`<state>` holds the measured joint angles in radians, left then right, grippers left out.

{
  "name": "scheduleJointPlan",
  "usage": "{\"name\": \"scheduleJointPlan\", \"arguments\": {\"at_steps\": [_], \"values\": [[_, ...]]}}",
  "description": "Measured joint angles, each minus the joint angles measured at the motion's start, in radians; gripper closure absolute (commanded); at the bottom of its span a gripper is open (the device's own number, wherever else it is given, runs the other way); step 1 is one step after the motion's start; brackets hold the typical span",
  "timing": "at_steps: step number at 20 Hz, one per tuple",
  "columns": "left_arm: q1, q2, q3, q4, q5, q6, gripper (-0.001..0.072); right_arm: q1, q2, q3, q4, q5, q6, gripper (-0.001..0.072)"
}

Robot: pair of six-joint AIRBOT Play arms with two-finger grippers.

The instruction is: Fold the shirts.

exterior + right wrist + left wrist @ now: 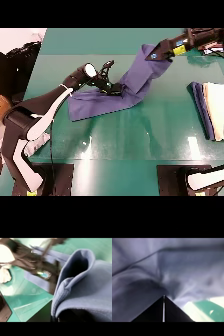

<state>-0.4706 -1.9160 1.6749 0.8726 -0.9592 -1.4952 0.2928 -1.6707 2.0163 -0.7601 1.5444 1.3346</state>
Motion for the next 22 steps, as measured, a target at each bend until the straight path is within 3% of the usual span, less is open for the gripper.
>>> {"name": "scheduleJointPlan", "arguments": {"at_steps": [7,14,15,16,17,18,22], "values": [[0.024,-0.013,0.021,-0.014,-0.025,0.0,0.0683,0.124,0.002,-0.02,-0.001,-0.091,-0.041,0.0696],[0.248,0.17,0.029,0.152,-0.183,0.003,0.0682,0.264,-0.039,-0.021,0.005,-0.217,-0.092,0.0691],[0.294,0.21,0.029,0.172,-0.198,0.004,0.0682,0.305,-0.06,-0.021,0.004,-0.252,-0.109,0.056],[0.336,0.247,0.03,0.185,-0.208,0.005,0.0682,0.349,-0.086,-0.019,0.006,-0.289,-0.129,0.0358],[0.381,0.285,0.029,0.197,-0.22,0.007,0.0681,0.402,-0.12,-0.01,0.01,-0.337,-0.151,0.0226],[0.42,0.319,0.029,0.206,-0.227,0.008,0.0681,0.451,-0.156,0.005,0.012,-0.377,-0.172,0.0159],[0.559,0.454,0.029,0.222,-0.277,0.019,0.0682,0.59,-0.257,0.046,-0.001,-0.476,-0.231,0.016]]}}
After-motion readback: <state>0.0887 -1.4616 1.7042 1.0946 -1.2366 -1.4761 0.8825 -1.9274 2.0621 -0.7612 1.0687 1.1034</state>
